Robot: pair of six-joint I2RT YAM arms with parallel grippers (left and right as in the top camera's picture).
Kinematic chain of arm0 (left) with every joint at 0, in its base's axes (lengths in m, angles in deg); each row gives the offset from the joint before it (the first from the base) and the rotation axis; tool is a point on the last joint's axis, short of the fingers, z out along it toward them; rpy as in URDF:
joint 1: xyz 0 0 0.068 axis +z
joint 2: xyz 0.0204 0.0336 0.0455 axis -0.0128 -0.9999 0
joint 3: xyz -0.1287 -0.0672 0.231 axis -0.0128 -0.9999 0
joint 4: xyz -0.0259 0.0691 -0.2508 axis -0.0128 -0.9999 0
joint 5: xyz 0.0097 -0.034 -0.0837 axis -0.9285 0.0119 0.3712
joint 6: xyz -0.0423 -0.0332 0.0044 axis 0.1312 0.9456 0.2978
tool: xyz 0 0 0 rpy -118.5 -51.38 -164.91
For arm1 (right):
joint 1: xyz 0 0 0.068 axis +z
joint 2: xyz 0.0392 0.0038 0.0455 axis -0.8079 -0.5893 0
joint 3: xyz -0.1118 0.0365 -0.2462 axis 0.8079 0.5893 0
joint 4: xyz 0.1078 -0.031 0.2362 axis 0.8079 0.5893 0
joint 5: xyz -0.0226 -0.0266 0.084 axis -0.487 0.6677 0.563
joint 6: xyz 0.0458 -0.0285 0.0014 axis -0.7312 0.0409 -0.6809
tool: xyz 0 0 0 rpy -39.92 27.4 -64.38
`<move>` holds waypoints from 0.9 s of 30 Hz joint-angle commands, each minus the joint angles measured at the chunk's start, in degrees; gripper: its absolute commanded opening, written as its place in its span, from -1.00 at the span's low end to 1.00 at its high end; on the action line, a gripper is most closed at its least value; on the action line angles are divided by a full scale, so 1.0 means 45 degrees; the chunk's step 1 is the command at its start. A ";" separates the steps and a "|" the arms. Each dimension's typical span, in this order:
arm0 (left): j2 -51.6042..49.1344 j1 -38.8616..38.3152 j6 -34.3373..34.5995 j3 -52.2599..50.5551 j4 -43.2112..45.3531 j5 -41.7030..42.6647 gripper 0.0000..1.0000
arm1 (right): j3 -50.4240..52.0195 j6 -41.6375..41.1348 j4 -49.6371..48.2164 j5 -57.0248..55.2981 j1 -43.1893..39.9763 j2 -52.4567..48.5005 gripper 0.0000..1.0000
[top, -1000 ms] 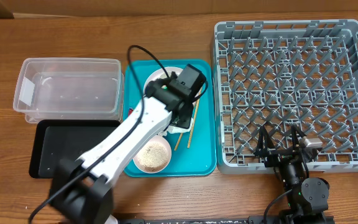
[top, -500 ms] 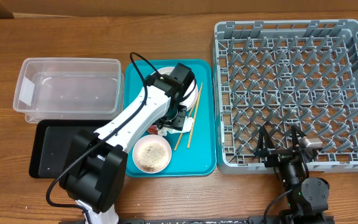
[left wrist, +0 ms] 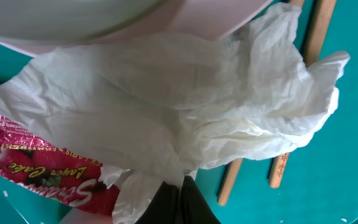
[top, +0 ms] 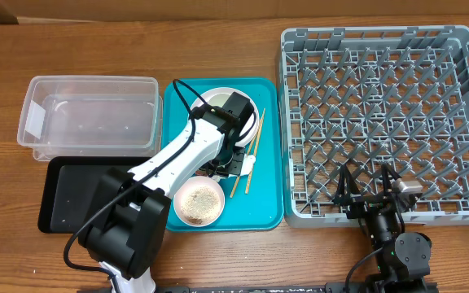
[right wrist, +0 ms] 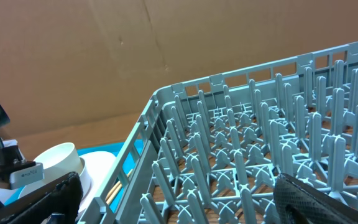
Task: Sort waste into correct bins and load items into the dishwasher
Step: 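Carry the tissue with the left gripper and drop it into the clear bin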
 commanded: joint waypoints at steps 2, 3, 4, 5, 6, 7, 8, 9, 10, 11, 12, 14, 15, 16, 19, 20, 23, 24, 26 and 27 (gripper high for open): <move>-0.0131 0.0000 0.0044 0.0568 -0.0607 -0.0029 -0.92 | 0.0131 0.0087 -0.0087 -0.0107 -0.0039 0.0087 1.00; -0.0117 0.0024 0.0039 0.0996 -0.0899 -0.0029 -0.92 | 0.0131 0.0087 -0.0087 -0.0107 -0.0039 0.0087 1.00; -0.0068 0.0053 -0.0053 0.1627 -0.1234 -0.0029 -0.92 | 0.0131 0.0087 -0.0087 -0.0107 -0.0039 0.0087 1.00; -0.0005 0.0083 -0.0155 0.2254 -0.1554 -0.0034 -0.92 | 0.0131 0.0087 -0.0087 -0.0107 -0.0039 0.0087 1.00; 0.0083 0.0107 -0.0301 0.2924 -0.1909 -0.0034 -0.92 | 0.0131 0.0087 -0.0092 -0.0107 -0.0039 0.0087 1.00; 0.0189 0.0155 -0.0442 0.3730 -0.2336 -0.0097 -0.92 | 0.0131 0.0087 -0.0087 -0.0107 -0.0039 0.0087 1.00; 0.0291 0.0204 -0.0510 0.4410 -0.2686 -0.0209 -0.92 | 0.0131 0.0087 -0.0087 -0.0107 -0.0039 0.0087 1.00; 0.0393 0.0277 -0.0529 0.5061 -0.3036 -0.0398 -0.92 | 0.0131 0.0087 -0.0087 -0.0107 -0.0039 0.0087 1.00; 0.0505 0.0384 -0.0525 0.5756 -0.3434 -0.0719 -0.92 | 0.0131 0.0087 -0.0087 -0.0107 -0.0039 0.0087 1.00; 0.0612 0.0510 -0.0520 0.6275 -0.3793 -0.1015 -0.92 | 0.0131 0.0087 -0.0087 -0.0107 -0.0039 0.0087 1.00; 0.0704 0.0670 -0.0515 0.6722 -0.4148 -0.1282 -0.92 | 0.0131 0.0087 -0.0087 -0.0107 -0.0039 0.0087 1.00; 0.0908 0.1137 -0.0277 0.7320 -0.4813 -0.1870 -0.92 | 0.0131 0.0087 -0.0087 -0.0107 -0.0039 0.0087 1.00; 0.1035 0.1462 -0.0039 0.7456 -0.5100 -0.2186 -0.92 | 0.0131 0.0087 -0.0087 -0.0107 -0.0039 0.0087 1.00; 0.1151 0.1841 0.0219 0.7461 -0.5299 -0.2467 -0.92 | 0.0131 0.0087 -0.0087 -0.0107 -0.0039 0.0087 1.00; 0.1316 0.3283 0.0806 0.7456 -0.5994 -0.2603 -0.92 | 0.0131 0.0087 -0.0087 -0.0107 -0.0039 0.0087 1.00; 0.1316 0.3750 0.0903 0.7446 -0.6207 -0.2599 -0.92 | 0.0131 0.0087 -0.0087 -0.0107 -0.0039 0.0087 1.00; 0.1316 0.5158 0.1224 0.7077 -0.6630 -0.2725 -0.92 | 0.0131 0.0087 -0.0087 -0.0107 -0.0039 0.0087 1.00; 0.1311 0.5663 0.1336 0.6849 -0.6649 -0.2788 -0.92 | 0.0131 0.0087 -0.0087 -0.0107 -0.0039 0.0087 1.00; 0.1311 0.6494 0.1647 0.6261 -0.6436 -0.3075 -0.92 | 0.0131 0.0087 -0.0087 -0.0107 -0.0039 0.0087 1.00; 0.1311 0.6873 0.1802 0.5911 -0.6251 -0.3313 -0.92 | 0.0131 0.0087 -0.0087 -0.0107 -0.0039 0.0087 1.00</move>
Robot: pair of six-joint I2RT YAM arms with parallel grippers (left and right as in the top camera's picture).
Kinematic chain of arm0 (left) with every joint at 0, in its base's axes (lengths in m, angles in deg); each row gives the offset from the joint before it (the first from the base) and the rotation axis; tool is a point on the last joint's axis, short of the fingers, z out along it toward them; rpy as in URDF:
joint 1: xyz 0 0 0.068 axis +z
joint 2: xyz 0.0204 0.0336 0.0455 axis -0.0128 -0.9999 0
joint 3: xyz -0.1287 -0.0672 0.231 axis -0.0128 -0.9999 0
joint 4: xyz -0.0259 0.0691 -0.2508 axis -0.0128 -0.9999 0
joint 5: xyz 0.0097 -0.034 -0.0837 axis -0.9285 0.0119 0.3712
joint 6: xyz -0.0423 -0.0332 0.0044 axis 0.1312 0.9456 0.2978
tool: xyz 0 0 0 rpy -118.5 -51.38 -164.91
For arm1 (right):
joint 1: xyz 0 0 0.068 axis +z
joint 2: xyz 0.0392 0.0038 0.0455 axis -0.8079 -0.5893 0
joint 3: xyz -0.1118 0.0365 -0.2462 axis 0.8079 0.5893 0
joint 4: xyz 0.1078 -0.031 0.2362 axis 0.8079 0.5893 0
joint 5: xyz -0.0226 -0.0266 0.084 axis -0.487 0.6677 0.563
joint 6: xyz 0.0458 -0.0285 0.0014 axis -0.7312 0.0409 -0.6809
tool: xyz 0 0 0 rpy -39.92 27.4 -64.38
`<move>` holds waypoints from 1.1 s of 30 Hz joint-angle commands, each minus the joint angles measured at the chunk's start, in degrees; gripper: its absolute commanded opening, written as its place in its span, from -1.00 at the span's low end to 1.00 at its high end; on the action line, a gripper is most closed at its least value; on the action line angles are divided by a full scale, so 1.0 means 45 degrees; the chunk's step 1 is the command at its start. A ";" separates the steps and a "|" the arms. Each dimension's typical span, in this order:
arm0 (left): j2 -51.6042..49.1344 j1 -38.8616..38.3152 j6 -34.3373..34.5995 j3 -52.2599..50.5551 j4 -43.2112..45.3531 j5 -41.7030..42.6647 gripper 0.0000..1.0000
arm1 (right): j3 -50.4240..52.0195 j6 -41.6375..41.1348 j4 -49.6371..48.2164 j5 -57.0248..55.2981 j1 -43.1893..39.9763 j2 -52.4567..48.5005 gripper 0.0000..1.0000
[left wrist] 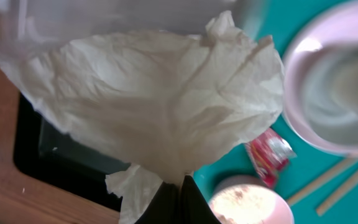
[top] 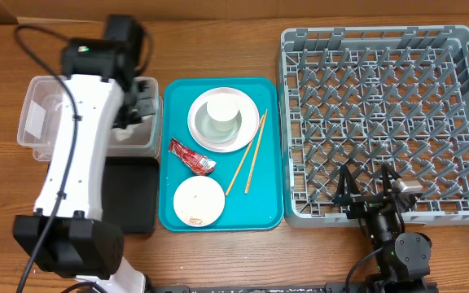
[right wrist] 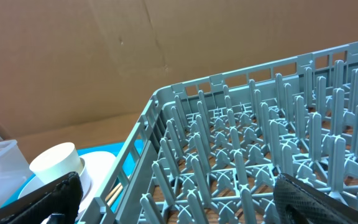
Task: Sort waste into correct bins and load items into the dishwasher
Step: 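Carry the tissue with the left gripper and drop it into the clear bin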
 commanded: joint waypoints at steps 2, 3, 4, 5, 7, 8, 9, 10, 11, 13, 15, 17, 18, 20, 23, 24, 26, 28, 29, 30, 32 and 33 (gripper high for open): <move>0.0107 0.1428 0.0889 -0.1603 0.0724 -0.0903 -0.92 | 0.0131 0.0083 -0.0097 -0.0112 -0.0039 0.0087 1.00; 0.0107 0.1783 0.0976 -0.2123 0.1073 -0.0831 -0.92 | 0.0131 0.0083 -0.0097 -0.0112 -0.0039 0.0087 1.00; 0.0107 0.2050 0.0981 -0.2589 0.1452 -0.0612 -0.92 | 0.0131 0.0083 -0.0102 -0.0112 -0.0039 0.0087 0.99; 0.0107 0.2278 0.0976 -0.3045 0.1851 -0.0296 -0.92 | 0.0131 0.0083 -0.0097 -0.0112 -0.0039 0.0087 1.00; 0.0107 0.2671 0.0928 -0.3910 0.2671 0.0345 -0.92 | 0.0131 0.0083 -0.0097 -0.0112 -0.0039 0.0087 1.00; 0.0107 0.2837 0.0923 -0.4240 0.2982 0.0500 -0.92 | 0.0131 0.0083 -0.0097 -0.0112 -0.0039 0.0087 1.00; 0.0107 0.2919 0.0923 -0.4362 0.3084 0.0495 -0.92 | 0.0131 0.0083 -0.0097 -0.0112 -0.0039 0.0087 1.00; 0.0102 0.3002 0.0894 -0.4405 0.3109 0.0476 -0.85 | 0.0131 0.0083 -0.0097 -0.0112 -0.0039 0.0087 1.00; 0.0092 0.3070 0.0675 -0.4401 0.3128 0.0481 -0.69 | 0.0131 0.0083 -0.0097 -0.0112 -0.0039 0.0087 1.00; 0.0097 0.3162 0.0335 -0.4352 0.3147 0.0491 -0.30 | 0.0131 0.0083 -0.0097 -0.0112 -0.0039 0.0087 1.00; 0.0097 0.3201 0.0199 -0.4260 0.3143 0.0563 -0.21 | 0.0131 0.0083 -0.0097 -0.0112 -0.0039 0.0087 1.00; 0.0097 0.3201 0.0107 -0.4080 0.3143 0.0690 -0.17 | 0.0131 0.0083 -0.0097 -0.0112 -0.0039 0.0087 1.00; 0.0097 0.3201 0.0005 -0.3939 0.3152 0.0811 -0.17 | 0.0131 0.0083 -0.0097 -0.0112 -0.0039 0.0087 1.00; 0.0097 0.3201 0.0010 -0.3643 0.3172 0.0821 -0.15 | 0.0131 0.0083 -0.0097 -0.0112 -0.0039 0.0087 1.00; 0.0097 0.3201 0.0015 -0.3356 0.3536 0.0821 -0.18 | 0.0131 0.0083 -0.0097 -0.0112 -0.0039 0.0087 1.00; 0.0097 0.3201 0.0015 -0.3356 0.3755 0.0821 -0.23 | 0.0131 0.0083 -0.0097 -0.0107 -0.0039 0.0087 1.00; 0.0087 0.3201 0.0029 -0.3356 0.4167 0.0821 -0.30 | 0.0131 0.0083 -0.0097 -0.0112 -0.0039 0.0087 1.00; 0.0087 0.3201 0.0029 -0.3361 0.4503 0.0816 -0.29 | 0.0131 0.0083 -0.0097 -0.0112 -0.0039 0.0087 1.00; 0.0087 0.3201 0.0034 -0.3361 0.4653 0.0821 -0.21 | 0.0131 0.0083 -0.0097 -0.0112 -0.0039 0.0087 1.00; 0.0083 0.3201 0.0073 -0.3361 0.4760 0.0826 -0.04 | 0.0131 0.0083 -0.0097 -0.0112 -0.0039 0.0087 0.99; 0.0087 0.3201 0.0063 -0.3361 0.4964 0.0942 -0.03 | 0.0131 0.0083 -0.0097 -0.0112 -0.0039 0.0087 1.00; 0.0092 0.3191 0.0053 -0.3337 0.5003 0.1156 -0.10 | 0.0131 0.0083 -0.0097 -0.0112 -0.0039 0.0087 0.99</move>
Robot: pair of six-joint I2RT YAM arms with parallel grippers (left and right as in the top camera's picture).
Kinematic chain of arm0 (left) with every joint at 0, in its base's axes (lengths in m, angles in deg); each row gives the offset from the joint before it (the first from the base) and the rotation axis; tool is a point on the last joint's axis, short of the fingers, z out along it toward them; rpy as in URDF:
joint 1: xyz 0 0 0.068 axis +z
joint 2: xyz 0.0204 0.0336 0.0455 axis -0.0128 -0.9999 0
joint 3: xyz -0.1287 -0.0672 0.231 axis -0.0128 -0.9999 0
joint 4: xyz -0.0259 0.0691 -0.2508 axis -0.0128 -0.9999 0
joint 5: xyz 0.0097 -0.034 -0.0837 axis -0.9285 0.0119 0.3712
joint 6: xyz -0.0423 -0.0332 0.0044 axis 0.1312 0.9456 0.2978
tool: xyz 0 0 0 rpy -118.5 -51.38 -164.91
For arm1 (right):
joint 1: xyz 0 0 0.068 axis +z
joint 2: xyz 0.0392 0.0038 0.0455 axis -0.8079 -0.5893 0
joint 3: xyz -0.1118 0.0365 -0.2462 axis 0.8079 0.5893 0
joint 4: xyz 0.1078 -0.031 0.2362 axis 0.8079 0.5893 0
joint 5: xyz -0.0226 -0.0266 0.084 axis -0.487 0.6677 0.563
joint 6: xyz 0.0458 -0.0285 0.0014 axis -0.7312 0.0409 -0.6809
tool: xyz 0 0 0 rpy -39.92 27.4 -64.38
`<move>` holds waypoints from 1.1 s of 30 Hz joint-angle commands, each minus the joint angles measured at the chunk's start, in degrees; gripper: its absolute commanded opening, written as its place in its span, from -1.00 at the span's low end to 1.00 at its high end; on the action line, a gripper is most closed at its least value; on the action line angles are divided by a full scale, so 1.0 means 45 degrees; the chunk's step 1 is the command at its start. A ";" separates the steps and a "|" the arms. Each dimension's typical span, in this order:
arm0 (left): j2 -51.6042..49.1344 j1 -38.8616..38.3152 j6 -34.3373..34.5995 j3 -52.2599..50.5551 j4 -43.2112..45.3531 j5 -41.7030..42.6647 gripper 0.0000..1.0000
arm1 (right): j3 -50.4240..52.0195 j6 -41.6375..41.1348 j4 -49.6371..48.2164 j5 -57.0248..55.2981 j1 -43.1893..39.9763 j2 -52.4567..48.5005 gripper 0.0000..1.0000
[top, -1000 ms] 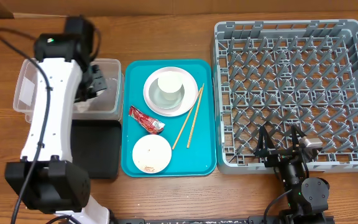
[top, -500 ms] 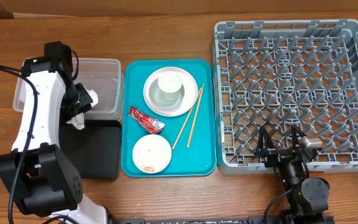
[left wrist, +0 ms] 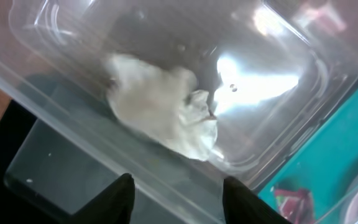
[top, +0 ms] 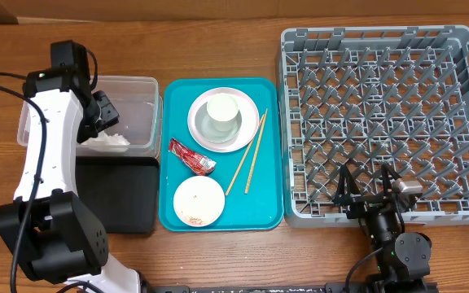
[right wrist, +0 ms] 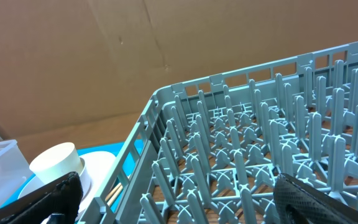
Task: Sort waste into correct bins and load items into the dishwasher
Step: 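Carry the tissue with the left gripper and drop it into the clear bin, then reach the left gripper back to the tray and grasp the red wrapper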
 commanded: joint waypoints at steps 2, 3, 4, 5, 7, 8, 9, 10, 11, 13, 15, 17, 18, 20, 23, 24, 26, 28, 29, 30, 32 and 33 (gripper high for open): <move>0.0102 0.0049 -0.0359 0.0529 0.0034 0.1316 -0.19 | 0.0131 0.0083 -0.0087 -0.0112 -0.0034 0.0087 1.00; 0.0102 0.0049 -0.0719 0.0724 -0.0049 0.2079 -0.21 | 0.0131 0.0083 -0.0087 -0.0112 -0.0034 0.0087 1.00; 0.0102 0.0044 -0.1103 0.0967 -0.0180 0.2973 -0.28 | 0.0131 0.0083 -0.0087 -0.0112 -0.0034 0.0087 1.00; 0.0102 0.0024 -0.1404 0.1243 -0.0345 0.3920 -0.36 | 0.0131 0.0083 -0.0087 -0.0112 -0.0034 0.0087 1.00; 0.0102 -0.0117 -0.1617 0.1787 -0.0743 0.5581 -0.40 | 0.0131 0.0083 -0.0087 -0.0112 -0.0034 0.0087 1.00; 0.0102 -0.0243 -0.1700 0.1977 -0.0942 0.6003 -0.41 | 0.0131 0.0083 -0.0087 -0.0112 -0.0034 0.0087 1.00; 0.0102 -0.0413 -0.1753 0.2118 -0.1103 0.6207 -0.41 | 0.0131 0.0083 -0.0087 -0.0112 -0.0034 0.0087 1.00; 0.0107 -0.0617 -0.1744 0.2166 -0.1268 0.6207 -0.41 | 0.0131 0.0083 -0.0087 -0.0112 -0.0034 0.0087 0.99; 0.0102 -0.0845 -0.1744 0.2166 -0.1409 0.6198 -0.42 | 0.0131 0.0083 -0.0087 -0.0112 -0.0034 0.0087 1.00; 0.0063 -0.1404 -0.1753 0.2161 -0.1768 0.6086 -0.40 | 0.0131 0.0083 -0.0087 -0.0112 -0.0034 0.0087 1.00; 0.0049 -0.1880 -0.1739 0.2161 -0.1996 0.6135 0.16 | 0.0131 0.0083 -0.0087 -0.0112 -0.0034 0.0087 1.00; 0.0039 -0.2356 -0.1753 0.2161 -0.1967 0.6251 0.37 | 0.0131 0.0083 -0.0087 -0.0112 -0.0034 0.0087 0.99; 0.0039 -0.2589 -0.1851 0.2161 -0.1909 0.6251 0.25 | 0.0131 0.0083 -0.0087 -0.0112 -0.0034 0.0087 1.00; 0.0039 -0.2973 -0.1831 0.2157 -0.1933 0.6241 -0.46 | 0.0131 0.0083 -0.0087 -0.0112 -0.0034 0.0087 1.00; 0.0039 -0.3653 -0.1462 0.2098 -0.2040 0.5965 -0.87 | 0.0131 0.0083 -0.0087 -0.0112 -0.0034 0.0087 1.00; 0.0039 -0.3925 -0.1185 0.2040 -0.2045 0.5654 -0.86 | 0.0131 0.0083 -0.0087 -0.0112 -0.0034 0.0087 1.00; 0.0029 -0.4532 -0.0588 0.1885 -0.2016 0.4600 -0.80 | 0.0131 0.0083 -0.0087 -0.0112 -0.0034 0.0087 1.00; 0.0019 -0.5105 0.0117 0.1705 -0.2006 0.3356 -0.74 | 0.0131 0.0083 -0.0087 -0.0112 -0.0034 0.0087 1.00; 0.0005 -0.5416 0.0563 0.1583 -0.2011 0.2725 -0.71 | 0.0131 0.0083 -0.0087 -0.0112 -0.0034 0.0087 1.00; 0.0000 -0.5663 0.0947 0.1462 -0.2006 0.2293 -0.67 | 0.0131 0.0083 -0.0087 -0.0107 -0.0034 0.0087 1.00; 0.0000 -0.6110 0.1831 0.1141 -0.1996 0.1666 -0.39 | 0.0131 0.0083 -0.0087 -0.0112 -0.0034 0.0087 1.00; 0.0000 -0.6339 0.2395 0.0942 -0.1991 0.1365 -0.25 | 0.0131 0.0083 -0.0087 -0.0112 -0.0034 0.0087 1.00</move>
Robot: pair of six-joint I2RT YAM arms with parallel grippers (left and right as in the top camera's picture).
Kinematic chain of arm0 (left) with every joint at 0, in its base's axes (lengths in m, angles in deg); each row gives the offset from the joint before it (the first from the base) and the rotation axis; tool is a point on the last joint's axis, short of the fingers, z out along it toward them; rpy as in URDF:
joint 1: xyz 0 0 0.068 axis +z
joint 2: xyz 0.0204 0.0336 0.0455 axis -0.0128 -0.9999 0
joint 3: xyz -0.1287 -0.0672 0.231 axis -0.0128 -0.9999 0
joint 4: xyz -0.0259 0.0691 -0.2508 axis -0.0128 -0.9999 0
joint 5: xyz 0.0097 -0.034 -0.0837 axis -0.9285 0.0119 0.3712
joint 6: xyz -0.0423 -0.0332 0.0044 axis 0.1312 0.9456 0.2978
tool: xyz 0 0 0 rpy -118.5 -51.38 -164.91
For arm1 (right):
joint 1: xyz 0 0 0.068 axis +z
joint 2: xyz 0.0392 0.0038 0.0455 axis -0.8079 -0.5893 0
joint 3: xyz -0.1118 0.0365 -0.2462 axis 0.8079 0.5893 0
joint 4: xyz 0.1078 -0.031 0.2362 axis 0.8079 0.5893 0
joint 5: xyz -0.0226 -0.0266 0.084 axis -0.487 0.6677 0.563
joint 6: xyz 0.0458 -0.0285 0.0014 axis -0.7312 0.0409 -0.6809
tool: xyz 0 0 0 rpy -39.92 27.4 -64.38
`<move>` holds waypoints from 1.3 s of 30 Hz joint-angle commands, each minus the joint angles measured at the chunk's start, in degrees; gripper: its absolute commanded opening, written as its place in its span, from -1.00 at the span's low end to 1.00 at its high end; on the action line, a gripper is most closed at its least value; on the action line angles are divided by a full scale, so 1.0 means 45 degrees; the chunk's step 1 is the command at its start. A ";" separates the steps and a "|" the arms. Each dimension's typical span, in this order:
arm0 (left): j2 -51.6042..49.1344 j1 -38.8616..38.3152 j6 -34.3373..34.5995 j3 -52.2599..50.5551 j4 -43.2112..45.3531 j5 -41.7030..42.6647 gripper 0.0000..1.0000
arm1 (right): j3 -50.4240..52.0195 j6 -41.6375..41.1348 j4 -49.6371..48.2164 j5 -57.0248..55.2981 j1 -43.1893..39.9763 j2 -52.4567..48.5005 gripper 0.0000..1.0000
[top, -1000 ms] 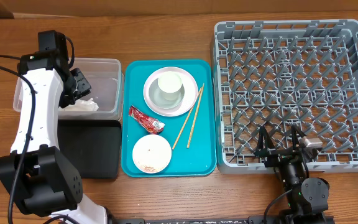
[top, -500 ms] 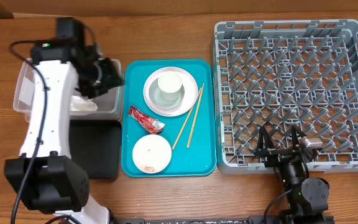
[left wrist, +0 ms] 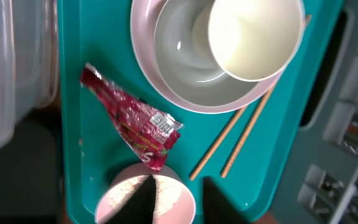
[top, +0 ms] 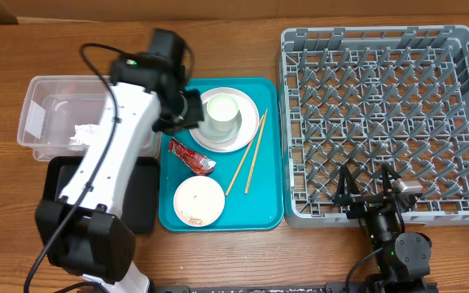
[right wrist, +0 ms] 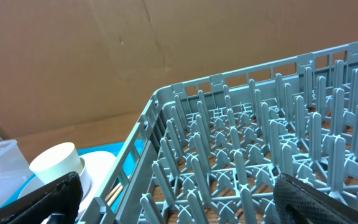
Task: Sort waste into correct bins and load items into the dishwasher
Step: 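Reach the left gripper back to the tray and grasp the red wrapper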
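On the teal tray [top: 263, 207] lie a red snack wrapper [top: 191, 157], two wooden chopsticks [top: 249, 155], a small pink bowl with crumbs [top: 199, 200] and a pink plate [top: 247, 134] bearing a white cup [top: 223, 114]. The crumpled white napkin [top: 81, 134] rests in the clear bin [top: 47, 102]. My left gripper [left wrist: 178, 198] hangs open and empty above the tray, over the wrapper [left wrist: 135, 124] and the bowl [left wrist: 123, 198]. My right gripper [right wrist: 179, 196] stands open by the near edge of the grey dish rack [top: 462, 49].
A black bin [top: 141, 203] lies in front of the clear bin, left of the tray. The rack's upright tines [right wrist: 260, 124] fill the right wrist view. Brown wooden table [top: 218, 49] surrounds everything.
My left gripper has moved from above the clear bin to above the tray, by the plate and wrapper. The napkin stays in the clear bin. The right arm has not moved.
My left gripper was shut on the white napkin on the tray beside the wrapper. Then it held the napkin at the clear bin's edge. Then it was open with the napkin lying in that bin, and now it is back over the tray.
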 commanded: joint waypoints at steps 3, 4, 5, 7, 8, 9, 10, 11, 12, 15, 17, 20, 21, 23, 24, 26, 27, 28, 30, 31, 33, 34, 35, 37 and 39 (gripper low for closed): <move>0.0000 -0.0879 0.3740 -0.1127 0.0058 -0.2225 0.06 | 0.0131 0.0083 -0.0083 -0.0112 -0.0039 0.0087 1.00; 0.0000 -0.0952 0.4405 -0.1355 0.0117 -0.2220 0.08 | 0.0131 0.0083 -0.0083 -0.0112 -0.0039 0.0087 1.00; 0.0000 -0.1020 0.5173 -0.1661 0.0199 -0.2220 0.09 | 0.0131 0.0083 -0.0083 -0.0112 -0.0039 0.0087 1.00; 0.0000 -0.1078 0.6057 -0.2215 0.0457 -0.2210 0.08 | 0.0131 0.0083 -0.0087 -0.0112 -0.0039 0.0087 1.00; -0.0005 -0.1078 0.6261 -0.2482 0.0627 -0.2210 0.07 | 0.0131 0.0083 -0.0083 -0.0112 -0.0039 0.0087 1.00; -0.0010 -0.1083 0.6373 -0.2807 0.0889 -0.2195 0.04 | 0.0131 0.0083 -0.0083 -0.0112 -0.0039 0.0087 1.00; -0.0010 -0.1083 0.6377 -0.3079 0.1112 -0.2113 0.00 | 0.0131 0.0083 -0.0083 -0.0112 -0.0039 0.0087 1.00; -0.0010 -0.1083 0.6377 -0.3317 0.1307 -0.2069 -0.03 | 0.0131 0.0083 -0.0083 -0.0112 -0.0039 0.0087 1.00; -0.0010 -0.1083 0.6377 -0.3560 0.1496 -0.2025 -0.06 | 0.0131 0.0083 -0.0083 -0.0112 -0.0039 0.0087 1.00; -0.0015 -0.1083 0.6373 -0.4133 0.2021 -0.2045 -0.15 | 0.0131 0.0083 -0.0083 -0.0112 -0.0039 0.0087 1.00; -0.0015 -0.1083 0.6377 -0.4396 0.2327 -0.2074 -0.18 | 0.0131 0.0083 -0.0083 -0.0112 -0.0039 0.0087 1.00; -0.0015 -0.1093 0.6373 -0.4750 0.2807 -0.2069 -0.21 | 0.0131 0.0083 -0.0083 -0.0112 -0.0039 0.0087 1.00; -0.0015 -0.1093 0.6373 -0.4901 0.2963 -0.2069 -0.20 | 0.0131 0.0083 -0.0083 -0.0112 -0.0039 0.0087 0.99; -0.0015 -0.1093 0.6377 -0.5192 0.3186 -0.2074 -0.20 | 0.0131 0.0083 -0.0083 -0.0112 -0.0039 0.0087 1.00; -0.0015 -0.1093 0.6377 -0.5270 0.3240 -0.2074 -0.20 | 0.0131 0.0083 -0.0083 -0.0112 -0.0039 0.0087 1.00; -0.0015 -0.1093 0.6373 -0.5430 0.3332 -0.2084 -0.19 | 0.0131 0.0083 -0.0087 -0.0112 -0.0039 0.0087 1.00; -0.0015 -0.1093 0.6373 -0.5523 0.3410 -0.2089 -0.18 | 0.0131 0.0083 -0.0083 -0.0112 -0.0039 0.0087 1.00; -0.0019 -0.1093 0.6377 -0.5610 0.3468 -0.2123 -0.18 | 0.0131 0.0083 -0.0083 -0.0112 -0.0039 0.0087 1.00; -0.0019 -0.1093 0.6373 -0.5824 0.3687 -0.2161 -0.18 | 0.0131 0.0083 -0.0083 -0.0112 -0.0039 0.0087 1.00; -0.0019 -0.1093 0.6373 -0.5960 0.3827 -0.2161 -0.18 | 0.0131 0.0083 -0.0083 -0.0112 -0.0039 0.0087 1.00; -0.0019 -0.1098 0.6368 -0.6246 0.4206 -0.2152 -0.22 | 0.0131 0.0083 -0.0083 -0.0112 -0.0039 0.0087 1.00; -0.0019 -0.1098 0.6368 -0.6373 0.4386 -0.2147 -0.26 | 0.0131 0.0083 -0.0083 -0.0112 -0.0039 0.0087 1.00; -0.0019 -0.1093 0.6368 -0.6475 0.4527 -0.2152 -0.28 | 0.0131 0.0083 -0.0083 -0.0112 -0.0039 0.0087 1.00; -0.0019 -0.1093 0.6363 -0.6683 0.4789 -0.2171 -0.28 | 0.0131 0.0083 -0.0083 -0.0112 -0.0039 0.0087 1.00; -0.0019 -0.1093 0.6363 -0.6878 0.5037 -0.2166 -0.28 | 0.0131 0.0083 -0.0083 -0.0112 -0.0039 0.0087 1.00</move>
